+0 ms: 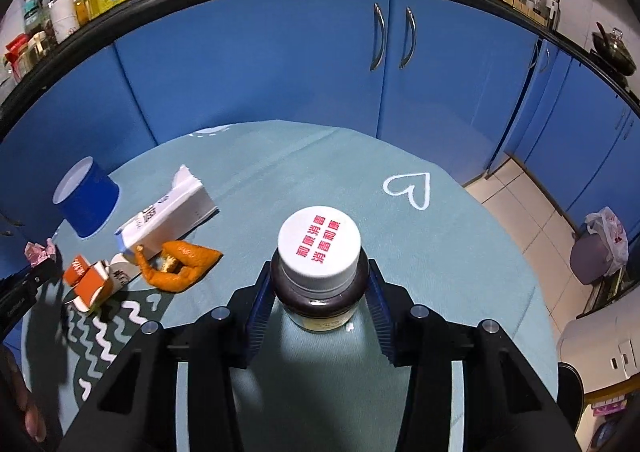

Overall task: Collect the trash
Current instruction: 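Grasp the pink wrapper with the left gripper while the right gripper grasps the brown medicine bottle, then lift the pink wrapper and bottle and carry them toward the bin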

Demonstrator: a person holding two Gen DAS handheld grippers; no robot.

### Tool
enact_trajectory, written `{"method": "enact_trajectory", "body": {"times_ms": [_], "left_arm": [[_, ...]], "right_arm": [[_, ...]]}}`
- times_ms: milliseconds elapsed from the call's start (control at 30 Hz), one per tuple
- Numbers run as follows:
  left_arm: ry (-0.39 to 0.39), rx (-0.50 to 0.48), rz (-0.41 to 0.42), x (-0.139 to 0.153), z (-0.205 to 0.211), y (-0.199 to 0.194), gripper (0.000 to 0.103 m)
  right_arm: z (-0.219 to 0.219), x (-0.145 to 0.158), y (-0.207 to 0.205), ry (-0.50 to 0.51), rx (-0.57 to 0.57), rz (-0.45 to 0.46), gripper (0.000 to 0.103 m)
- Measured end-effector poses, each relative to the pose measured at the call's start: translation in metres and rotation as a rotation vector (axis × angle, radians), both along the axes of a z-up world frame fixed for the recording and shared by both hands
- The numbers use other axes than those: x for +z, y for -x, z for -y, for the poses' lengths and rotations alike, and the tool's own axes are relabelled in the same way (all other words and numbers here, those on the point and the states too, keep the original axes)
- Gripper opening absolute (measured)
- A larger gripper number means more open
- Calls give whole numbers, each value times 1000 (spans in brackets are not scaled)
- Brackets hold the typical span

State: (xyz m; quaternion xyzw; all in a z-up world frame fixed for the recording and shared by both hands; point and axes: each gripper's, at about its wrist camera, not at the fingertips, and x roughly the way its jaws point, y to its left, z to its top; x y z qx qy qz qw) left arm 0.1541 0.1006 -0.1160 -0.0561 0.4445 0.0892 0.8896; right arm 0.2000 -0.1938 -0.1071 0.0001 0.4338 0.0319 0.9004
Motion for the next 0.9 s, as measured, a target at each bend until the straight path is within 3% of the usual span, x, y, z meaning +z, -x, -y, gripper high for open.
{"method": "enact_trajectory", "body": {"times_ms": [367,900], "left_arm": [[-22,-55,49,31,35,12,29],[-50,-152,117,68,93,38,29]], "right_arm": [[15,25,28,0,-12,51,43],[77,61,75,-36,-110,135,43]]}}
